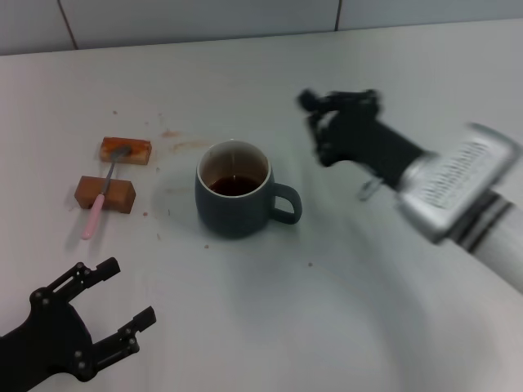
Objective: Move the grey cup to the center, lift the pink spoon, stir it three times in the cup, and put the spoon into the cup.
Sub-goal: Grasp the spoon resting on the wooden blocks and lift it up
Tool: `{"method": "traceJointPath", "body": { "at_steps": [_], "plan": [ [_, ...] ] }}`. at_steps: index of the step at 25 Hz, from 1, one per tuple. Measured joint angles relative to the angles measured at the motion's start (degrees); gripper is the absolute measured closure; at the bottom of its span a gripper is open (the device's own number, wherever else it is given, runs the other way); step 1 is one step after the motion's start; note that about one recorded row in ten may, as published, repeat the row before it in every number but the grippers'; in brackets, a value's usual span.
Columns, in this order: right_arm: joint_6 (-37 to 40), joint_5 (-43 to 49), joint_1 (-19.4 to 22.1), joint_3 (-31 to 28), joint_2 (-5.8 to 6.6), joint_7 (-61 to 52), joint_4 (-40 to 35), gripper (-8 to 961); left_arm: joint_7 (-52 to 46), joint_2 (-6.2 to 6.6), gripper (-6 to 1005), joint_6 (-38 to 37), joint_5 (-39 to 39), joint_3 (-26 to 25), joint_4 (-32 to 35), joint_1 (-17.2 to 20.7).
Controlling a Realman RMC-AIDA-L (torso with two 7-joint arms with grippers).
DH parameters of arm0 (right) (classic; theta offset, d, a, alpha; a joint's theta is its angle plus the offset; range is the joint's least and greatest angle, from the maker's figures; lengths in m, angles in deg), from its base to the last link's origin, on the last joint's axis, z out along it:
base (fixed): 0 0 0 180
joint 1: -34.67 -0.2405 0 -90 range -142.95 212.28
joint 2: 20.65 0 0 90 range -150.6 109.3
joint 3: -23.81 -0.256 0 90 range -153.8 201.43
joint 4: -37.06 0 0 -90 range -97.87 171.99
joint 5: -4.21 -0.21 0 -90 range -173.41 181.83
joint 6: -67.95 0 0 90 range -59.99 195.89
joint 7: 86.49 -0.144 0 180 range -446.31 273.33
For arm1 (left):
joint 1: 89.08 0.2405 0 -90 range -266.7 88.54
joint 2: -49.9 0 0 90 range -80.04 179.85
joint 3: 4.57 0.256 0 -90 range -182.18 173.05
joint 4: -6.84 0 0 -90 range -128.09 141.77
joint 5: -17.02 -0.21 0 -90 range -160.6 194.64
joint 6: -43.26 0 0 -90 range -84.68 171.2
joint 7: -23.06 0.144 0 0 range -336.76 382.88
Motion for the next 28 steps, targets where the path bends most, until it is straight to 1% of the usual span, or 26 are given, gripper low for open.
{"method": "traceJointPath", "body": {
  "at_steps": [1,2,4,5,6,7,10,11,12,15,18,21,26,28],
  "plan": [
    [5.80,0.00,3.10,-0.28,0.11,-2.00,-2.06,912,0.00,0.01,203,0.00,0.00,-0.15,0.00,0.00],
    [5.80,0.00,3.10,-0.28,0.11,-2.00,-2.06,912,0.00,0.01,203,0.00,0.00,-0.15,0.00,0.00],
    [11.48,0.09,5.92,-0.01,0.23,-6.11,-4.70,912,0.00,0.01,204,0.00,0.00,-0.15,0.00,0.00],
    [14.94,0.60,7.48,0.50,0.25,-9.76,-6.91,912,0.00,0.00,204,0.00,0.01,-0.25,0.00,-0.01],
    [20.74,2.71,9.95,1.58,0.26,-17.79,-11.65,912,0.00,0.00,204,0.00,0.01,-0.25,0.00,-0.01],
    [20.74,2.71,9.95,1.58,0.26,-17.79,-11.65,912,0.00,0.00,204,0.04,0.01,-0.43,0.00,-0.11],
    [27.81,7.66,12.56,4.43,0.29,-31.70,-21.84,912,0.00,0.00,205,0.17,0.02,-0.45,0.00,-0.48],
    [32.18,11.01,13.93,7.26,0.28,-40.47,-28.38,912,0.00,0.00,205,0.18,0.02,-0.45,0.00,-0.52],
    [32.18,11.01,13.93,7.26,0.28,-40.47,-28.38,912,0.00,0.00,205,0.20,0.02,-0.45,0.00,-0.58],
    [36.78,14.67,15.69,11.82,0.28,-46.88,-35.41,911,0.00,-0.03,205,0.26,0.02,-0.45,0.07,-0.64],
    [38.18,18.11,16.96,14.85,0.30,-49.59,-38.91,911,0.00,-0.20,206,0.34,0.02,-0.44,0.19,-0.79],
    [37.70,20.93,17.91,15.38,0.22,-49.62,-39.10,911,0.04,-0.29,206,0.36,0.02,-0.43,0.23,-0.91],
    [34.40,23.08,20.10,15.74,-0.08,-43.98,-35.49,908,0.08,-0.41,207,0.36,0.02,-0.43,0.19,-1.20],
    [33.82,23.86,20.30,15.88,-0.04,-43.79,-34.96,906,0.08,-0.43,207,0.32,0.02,-0.43,0.27,-1.25]
  ]
}}
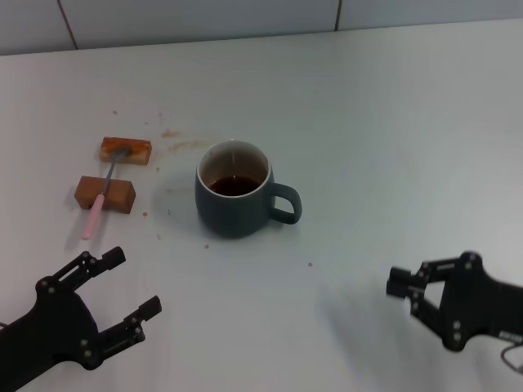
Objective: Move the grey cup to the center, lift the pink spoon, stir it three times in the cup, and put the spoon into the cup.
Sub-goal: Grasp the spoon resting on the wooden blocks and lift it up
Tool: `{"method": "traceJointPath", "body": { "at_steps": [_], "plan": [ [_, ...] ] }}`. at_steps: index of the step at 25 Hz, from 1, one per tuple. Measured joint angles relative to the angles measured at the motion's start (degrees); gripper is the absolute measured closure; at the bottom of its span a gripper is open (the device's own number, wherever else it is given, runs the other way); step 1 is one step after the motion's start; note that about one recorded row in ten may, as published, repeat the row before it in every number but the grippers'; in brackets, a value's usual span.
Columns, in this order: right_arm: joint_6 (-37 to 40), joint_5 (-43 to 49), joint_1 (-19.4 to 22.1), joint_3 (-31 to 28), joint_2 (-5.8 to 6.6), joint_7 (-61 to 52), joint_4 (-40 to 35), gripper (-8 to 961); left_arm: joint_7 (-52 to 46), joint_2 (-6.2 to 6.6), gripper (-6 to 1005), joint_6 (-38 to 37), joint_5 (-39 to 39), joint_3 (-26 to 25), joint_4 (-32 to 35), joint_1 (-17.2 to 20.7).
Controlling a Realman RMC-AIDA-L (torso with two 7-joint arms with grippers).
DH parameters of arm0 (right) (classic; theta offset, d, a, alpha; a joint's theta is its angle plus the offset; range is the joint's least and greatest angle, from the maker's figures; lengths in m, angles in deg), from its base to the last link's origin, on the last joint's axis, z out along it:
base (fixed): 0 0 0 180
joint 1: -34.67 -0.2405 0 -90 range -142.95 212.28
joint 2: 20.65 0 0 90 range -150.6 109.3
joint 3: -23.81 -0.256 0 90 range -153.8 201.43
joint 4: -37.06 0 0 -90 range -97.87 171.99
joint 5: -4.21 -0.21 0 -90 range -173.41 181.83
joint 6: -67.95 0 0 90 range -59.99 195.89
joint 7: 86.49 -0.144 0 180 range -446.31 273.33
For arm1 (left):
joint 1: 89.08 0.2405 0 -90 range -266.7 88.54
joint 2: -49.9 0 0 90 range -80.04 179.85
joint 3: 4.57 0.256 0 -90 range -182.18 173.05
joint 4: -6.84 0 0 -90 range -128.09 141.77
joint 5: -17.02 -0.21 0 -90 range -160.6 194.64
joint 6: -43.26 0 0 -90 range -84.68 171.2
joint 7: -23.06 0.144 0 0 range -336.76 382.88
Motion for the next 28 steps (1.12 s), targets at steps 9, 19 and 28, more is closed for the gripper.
{"method": "traceJointPath", "body": {
  "at_steps": [9,19,28],
  "plan": [
    [-2.22,3.04,1.71,-0.27,0.00,4.15,2.10,787,-0.04,0.04,208,0.21,0.00,0.00,-0.06,-0.28],
    [-2.61,2.22,3.08,-2.74,-0.20,10.96,3.95,440,-0.17,0.07,210,0.31,0.14,-0.01,-0.18,-0.01],
    [-2.61,2.15,3.06,-2.82,-0.15,11.07,4.18,269,-0.08,-0.02,211,0.38,0.35,-0.09,-0.18,0.06]
  ]
}}
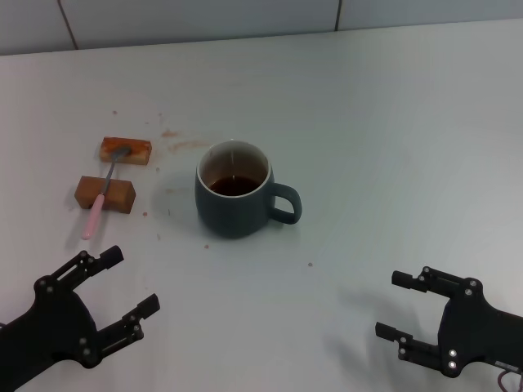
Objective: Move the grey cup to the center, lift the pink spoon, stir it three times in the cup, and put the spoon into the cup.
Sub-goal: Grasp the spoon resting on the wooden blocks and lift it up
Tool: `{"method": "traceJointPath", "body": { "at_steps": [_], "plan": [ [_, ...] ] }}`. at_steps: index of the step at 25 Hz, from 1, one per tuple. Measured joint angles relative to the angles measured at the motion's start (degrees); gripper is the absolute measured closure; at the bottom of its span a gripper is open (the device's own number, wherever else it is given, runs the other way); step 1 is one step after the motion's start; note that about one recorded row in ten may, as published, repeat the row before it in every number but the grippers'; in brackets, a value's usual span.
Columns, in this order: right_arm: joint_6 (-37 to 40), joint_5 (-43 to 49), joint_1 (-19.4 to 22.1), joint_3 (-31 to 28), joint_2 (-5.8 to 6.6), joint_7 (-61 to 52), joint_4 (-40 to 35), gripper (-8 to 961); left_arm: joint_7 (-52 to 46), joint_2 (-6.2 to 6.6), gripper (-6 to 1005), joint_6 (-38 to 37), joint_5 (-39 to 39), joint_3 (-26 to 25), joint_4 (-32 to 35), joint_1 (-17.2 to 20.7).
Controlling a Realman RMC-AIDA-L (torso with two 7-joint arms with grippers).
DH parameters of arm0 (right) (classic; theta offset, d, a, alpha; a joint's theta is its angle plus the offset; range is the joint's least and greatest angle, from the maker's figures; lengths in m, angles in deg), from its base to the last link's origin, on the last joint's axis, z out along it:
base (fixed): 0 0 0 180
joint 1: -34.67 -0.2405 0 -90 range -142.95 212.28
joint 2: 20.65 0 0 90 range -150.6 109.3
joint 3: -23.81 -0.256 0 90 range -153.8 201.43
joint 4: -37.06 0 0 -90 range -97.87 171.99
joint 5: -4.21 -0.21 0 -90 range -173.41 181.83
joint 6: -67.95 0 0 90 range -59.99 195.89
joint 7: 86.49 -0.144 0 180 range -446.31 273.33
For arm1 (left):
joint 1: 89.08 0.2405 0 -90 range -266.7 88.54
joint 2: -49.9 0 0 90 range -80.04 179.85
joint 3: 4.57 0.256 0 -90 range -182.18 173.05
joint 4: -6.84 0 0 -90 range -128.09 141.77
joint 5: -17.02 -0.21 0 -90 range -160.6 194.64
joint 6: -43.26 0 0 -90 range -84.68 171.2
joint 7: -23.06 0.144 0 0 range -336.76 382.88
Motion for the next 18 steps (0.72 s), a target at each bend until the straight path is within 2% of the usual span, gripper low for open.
{"method": "traceJointPath", "body": {
  "at_steps": [13,16,18],
  "plan": [
    [0.02,0.00,0.34,0.00,-0.04,0.03,-0.08,270,-0.61,0.00,213,-0.03,0.06,-0.49,-0.02,0.03],
    [0.02,-0.04,0.19,0.00,-0.01,0.05,-0.07,271,-6.57,-0.87,213,-1.51,0.12,-5.46,-0.18,0.04],
    [0.04,-0.07,0.03,0.00,0.00,0.05,-0.10,271,-14.17,-1.60,214,-2.83,0.24,-11.88,-1.11,-0.06]
  ]
}}
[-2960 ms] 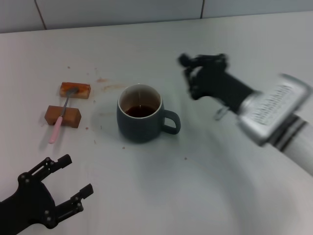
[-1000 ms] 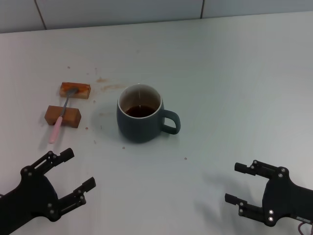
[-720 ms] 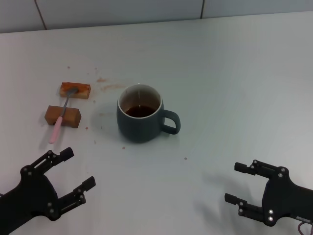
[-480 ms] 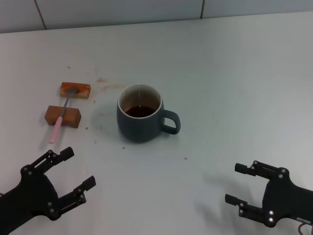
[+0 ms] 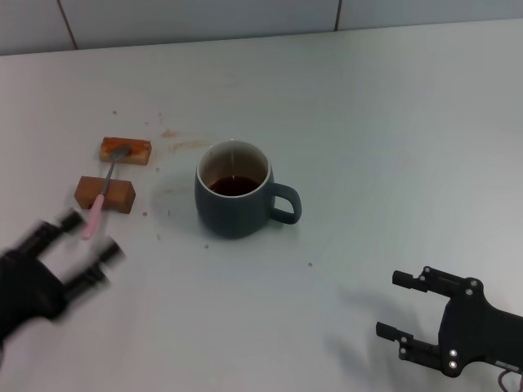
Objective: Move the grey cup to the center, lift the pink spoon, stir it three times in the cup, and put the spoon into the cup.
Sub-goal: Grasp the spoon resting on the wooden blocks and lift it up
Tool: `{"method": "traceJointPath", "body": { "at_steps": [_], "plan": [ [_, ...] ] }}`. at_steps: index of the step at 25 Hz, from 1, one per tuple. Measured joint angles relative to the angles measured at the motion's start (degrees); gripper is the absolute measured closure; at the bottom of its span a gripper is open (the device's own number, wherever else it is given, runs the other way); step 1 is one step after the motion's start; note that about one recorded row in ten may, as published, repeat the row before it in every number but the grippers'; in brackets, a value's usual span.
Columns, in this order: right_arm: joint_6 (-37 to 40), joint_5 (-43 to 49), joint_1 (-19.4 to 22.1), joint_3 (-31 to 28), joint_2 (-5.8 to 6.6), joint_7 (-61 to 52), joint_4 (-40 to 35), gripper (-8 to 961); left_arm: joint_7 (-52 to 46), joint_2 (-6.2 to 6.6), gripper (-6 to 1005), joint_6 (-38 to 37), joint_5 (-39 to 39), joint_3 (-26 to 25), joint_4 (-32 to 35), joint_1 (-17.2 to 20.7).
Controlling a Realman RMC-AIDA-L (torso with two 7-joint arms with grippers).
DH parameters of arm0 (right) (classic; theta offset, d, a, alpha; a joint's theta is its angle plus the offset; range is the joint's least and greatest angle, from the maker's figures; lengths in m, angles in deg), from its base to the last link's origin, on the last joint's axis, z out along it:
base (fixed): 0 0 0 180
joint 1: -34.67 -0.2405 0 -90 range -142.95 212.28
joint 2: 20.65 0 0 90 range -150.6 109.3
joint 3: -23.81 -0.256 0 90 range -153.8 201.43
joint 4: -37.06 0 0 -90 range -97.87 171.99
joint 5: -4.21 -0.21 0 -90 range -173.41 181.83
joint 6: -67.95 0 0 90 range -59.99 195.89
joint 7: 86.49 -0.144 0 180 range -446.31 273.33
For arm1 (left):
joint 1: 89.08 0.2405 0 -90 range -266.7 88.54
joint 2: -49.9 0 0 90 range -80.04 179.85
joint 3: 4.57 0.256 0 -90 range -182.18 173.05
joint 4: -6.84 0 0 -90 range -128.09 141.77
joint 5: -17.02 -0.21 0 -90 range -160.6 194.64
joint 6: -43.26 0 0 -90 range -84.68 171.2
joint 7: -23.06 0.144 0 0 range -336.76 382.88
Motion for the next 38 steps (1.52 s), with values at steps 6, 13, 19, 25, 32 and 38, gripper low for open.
{"method": "traceJointPath", "body": {
  "at_steps": [6,13,19,25,32,38],
  "plan": [
    [0.00,-0.02,-0.35,0.00,0.04,0.03,-0.19,271,-22.42,-0.20,214,-1.22,0.20,-18.13,-10.95,-2.23],
    [-0.01,-0.17,-0.83,0.00,0.12,-0.20,-0.66,270,-36.12,-0.38,215,-0.78,0.21,-25.65,-20.52,-1.83],
    [0.14,-0.66,-0.94,0.00,0.18,-0.57,-1.11,269,-41.74,-0.39,216,-0.03,-0.19,-25.36,-22.93,-1.71],
    [0.44,-0.71,-0.93,0.00,0.23,-1.18,-1.62,271,-45.58,-0.39,217,2.54,-0.53,-25.05,-24.92,-0.49],
    [0.54,-0.82,-1.19,0.00,0.23,-1.56,-2.07,271,-46.22,-0.47,218,4.91,-0.64,-23.75,-26.09,-0.97],
    [0.54,-0.82,-1.31,0.00,0.23,-2.27,-2.50,270,-45.90,-0.51,219,5.70,-1.14,-23.00,-26.13,-2.11]
  ]
}}
